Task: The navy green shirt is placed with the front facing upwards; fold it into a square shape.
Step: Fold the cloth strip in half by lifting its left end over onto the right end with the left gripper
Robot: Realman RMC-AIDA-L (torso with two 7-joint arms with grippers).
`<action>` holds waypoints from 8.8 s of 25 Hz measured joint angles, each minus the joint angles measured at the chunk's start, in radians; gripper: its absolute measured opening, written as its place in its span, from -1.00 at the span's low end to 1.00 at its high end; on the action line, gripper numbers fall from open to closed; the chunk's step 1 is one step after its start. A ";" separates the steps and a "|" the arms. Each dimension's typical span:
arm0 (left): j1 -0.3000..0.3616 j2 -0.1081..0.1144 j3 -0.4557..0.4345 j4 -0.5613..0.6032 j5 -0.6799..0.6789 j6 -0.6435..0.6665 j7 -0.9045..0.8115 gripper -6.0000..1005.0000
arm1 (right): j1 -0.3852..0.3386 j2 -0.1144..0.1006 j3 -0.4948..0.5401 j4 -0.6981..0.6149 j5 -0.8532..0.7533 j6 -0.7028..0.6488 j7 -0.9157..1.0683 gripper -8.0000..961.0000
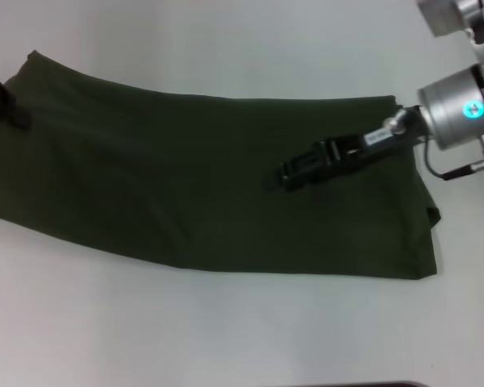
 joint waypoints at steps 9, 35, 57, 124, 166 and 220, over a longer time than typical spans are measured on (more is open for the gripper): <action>-0.002 0.005 -0.018 0.002 -0.001 -0.007 0.003 -0.85 | 0.024 0.036 0.002 0.094 0.107 0.039 -0.005 0.34; -0.020 0.013 -0.028 0.007 -0.008 -0.033 -0.002 -0.85 | 0.146 0.060 -0.019 0.468 0.222 0.235 -0.107 -0.98; 0.040 -0.022 -0.035 0.136 -0.141 0.044 0.000 -0.84 | 0.313 0.069 0.084 0.659 0.221 0.589 -0.155 -0.97; -0.002 -0.069 -0.007 0.217 -0.227 0.025 0.000 -0.85 | 0.305 0.064 -0.011 0.549 0.059 0.529 0.027 -0.97; 0.027 -0.078 -0.015 0.256 -0.260 0.050 0.005 -0.85 | 0.275 0.063 -0.078 0.441 0.173 0.625 0.079 -0.97; 0.051 -0.124 -0.010 0.225 -0.408 0.105 0.008 -0.85 | -0.352 -0.142 0.154 -0.113 0.223 0.249 -0.174 -0.97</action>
